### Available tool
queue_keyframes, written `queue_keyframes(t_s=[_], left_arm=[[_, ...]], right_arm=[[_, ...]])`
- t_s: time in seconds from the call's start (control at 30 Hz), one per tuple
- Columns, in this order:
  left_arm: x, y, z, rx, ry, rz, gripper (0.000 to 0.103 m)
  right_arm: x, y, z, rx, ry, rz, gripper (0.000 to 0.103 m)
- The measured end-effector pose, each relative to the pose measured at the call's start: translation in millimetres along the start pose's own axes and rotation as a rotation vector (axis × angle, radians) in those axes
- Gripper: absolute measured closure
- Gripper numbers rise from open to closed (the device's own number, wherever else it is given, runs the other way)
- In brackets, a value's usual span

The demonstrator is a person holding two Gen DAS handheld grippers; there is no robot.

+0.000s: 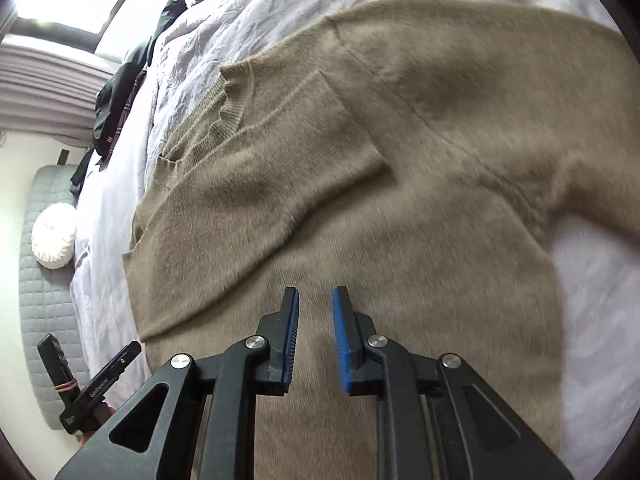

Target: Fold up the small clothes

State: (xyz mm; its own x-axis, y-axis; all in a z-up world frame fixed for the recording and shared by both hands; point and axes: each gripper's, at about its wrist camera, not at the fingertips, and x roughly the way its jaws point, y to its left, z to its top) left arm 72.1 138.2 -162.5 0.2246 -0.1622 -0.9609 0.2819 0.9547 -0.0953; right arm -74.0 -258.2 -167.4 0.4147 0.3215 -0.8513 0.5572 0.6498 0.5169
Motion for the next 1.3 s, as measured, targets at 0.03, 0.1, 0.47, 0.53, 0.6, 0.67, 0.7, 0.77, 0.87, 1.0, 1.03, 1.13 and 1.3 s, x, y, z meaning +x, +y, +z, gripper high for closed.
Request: queue_keyframes(t_s=[0.03, 0.1, 0.47, 0.53, 0.6, 0.67, 0.7, 0.77, 0.87, 1.0, 1.03, 1.13, 1.3], left_arm=[[-0.8, -6.2, 0.1, 0.004, 0.004, -0.005, 0.04], [-2.4, -24.8, -4.4, 0.02, 0.017, -0.017, 0.04], [-4.7, -100.9, -16.8, 0.103, 0.085, -0.067, 0.04], [-5.5, -108.9, -17.7, 0.109, 0.09, -0.07, 0.04], [-7.0, -113.5, -20.5, 0.114, 0.096, -0.071, 0.04], [-7.1, -117.2, -22.4, 0.117, 0.108, -0.074, 0.04], [-5.8, -119.6, -22.8, 0.117, 0.117, -0.075, 0.04], [-2.5, -124.8, -22.3, 0.119, 0.12, -0.068, 0.038], [-3.1, -131.0, -22.9, 0.121, 0.097, -0.047, 0.0], [-6.4, -137.0, -24.3, 0.135, 0.076, -0.029, 0.0], [-4.9, -138.3, -24.4, 0.136, 0.086, -0.024, 0.0], [2.1, -145.4, -22.4, 0.123, 0.111, -0.022, 0.0], [18.3, -155.9, -21.3, 0.099, 0.153, -0.002, 0.0]], right_arm=[[0.2, -0.1, -2.5, 0.011, 0.004, 0.006, 0.079], [-0.7, -1.6, -9.1, 0.032, 0.01, 0.015, 0.07], [-21.0, -23.0, -35.7, 0.102, 0.04, 0.069, 0.053], [-24.6, -27.0, -37.3, 0.11, 0.041, 0.073, 0.052], [-27.8, -31.4, -38.3, 0.117, 0.042, 0.075, 0.052], [-30.2, -35.6, -38.5, 0.123, 0.043, 0.08, 0.052], [-31.2, -37.7, -38.7, 0.125, 0.043, 0.082, 0.052], [-32.3, -40.3, -38.7, 0.128, 0.045, 0.089, 0.048], [-32.9, -41.4, -37.4, 0.127, 0.045, 0.101, 0.045], [-33.3, -41.3, -35.7, 0.127, 0.043, 0.122, 0.037], [-33.3, -41.2, -35.7, 0.127, 0.043, 0.127, 0.036], [-34.5, -43.7, -35.8, 0.136, 0.04, 0.149, 0.036], [-52.1, -72.4, -32.2, 0.214, -0.023, 0.192, 0.036]])
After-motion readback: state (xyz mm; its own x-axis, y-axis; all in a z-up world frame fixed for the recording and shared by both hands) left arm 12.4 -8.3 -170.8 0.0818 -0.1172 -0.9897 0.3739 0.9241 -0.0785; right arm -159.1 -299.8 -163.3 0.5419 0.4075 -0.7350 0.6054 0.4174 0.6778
